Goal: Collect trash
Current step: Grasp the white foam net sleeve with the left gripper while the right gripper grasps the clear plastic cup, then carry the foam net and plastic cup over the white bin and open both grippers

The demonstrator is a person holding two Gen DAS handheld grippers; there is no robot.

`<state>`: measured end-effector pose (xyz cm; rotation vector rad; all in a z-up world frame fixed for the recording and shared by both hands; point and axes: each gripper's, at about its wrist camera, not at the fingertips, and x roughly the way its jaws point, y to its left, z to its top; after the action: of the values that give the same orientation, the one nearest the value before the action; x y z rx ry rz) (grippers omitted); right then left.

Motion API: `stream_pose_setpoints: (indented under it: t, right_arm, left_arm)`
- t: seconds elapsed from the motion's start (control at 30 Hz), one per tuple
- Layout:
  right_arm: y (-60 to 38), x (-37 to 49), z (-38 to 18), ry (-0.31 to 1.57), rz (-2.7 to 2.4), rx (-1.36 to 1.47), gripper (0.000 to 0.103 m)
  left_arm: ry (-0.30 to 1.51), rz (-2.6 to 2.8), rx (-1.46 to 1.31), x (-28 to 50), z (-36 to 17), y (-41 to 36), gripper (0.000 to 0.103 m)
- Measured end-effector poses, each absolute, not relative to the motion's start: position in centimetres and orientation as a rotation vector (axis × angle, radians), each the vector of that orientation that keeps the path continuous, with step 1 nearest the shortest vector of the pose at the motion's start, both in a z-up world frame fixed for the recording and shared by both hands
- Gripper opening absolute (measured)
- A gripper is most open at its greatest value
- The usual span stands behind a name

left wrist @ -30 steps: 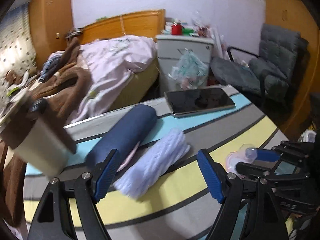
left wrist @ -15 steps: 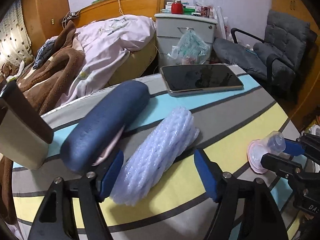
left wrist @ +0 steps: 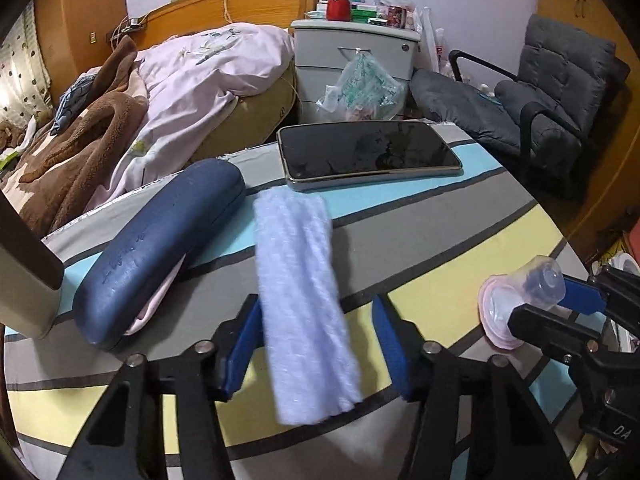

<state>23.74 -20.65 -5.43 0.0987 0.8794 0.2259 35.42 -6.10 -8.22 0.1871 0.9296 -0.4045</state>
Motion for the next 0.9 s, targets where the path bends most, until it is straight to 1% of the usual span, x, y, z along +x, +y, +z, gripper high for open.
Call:
stream_pose_setpoints:
  t: [0.07, 0.17, 0.4, 0.9]
  right_arm:
    - [-20.8, 23.7, -5.4, 0.878, 0.225, 0.105, 0.037]
    - [-20.8, 23.8, -5.5, 0.880, 0.223, 0.112, 0.037]
    - [-21.2, 23.4, -5.2, 0.869, 0.214, 0.116, 0.037]
    - [-23.1, 20.4, -2.9, 0.809, 0.178, 0.145, 0.037]
  left_arm:
    - [0.928, -0.404, 0.181, 35.5, -8.0, -6.2, 0.034]
    - [0.925, -0.387, 0.178, 35.5, -8.1, -6.4, 0.031]
    - [0.913, -0.390, 0.166, 34.5, -7.6, -6.8, 0.030]
    - [0.853, -0.427, 0.148, 29.0, -4.0, -8.5, 0.029]
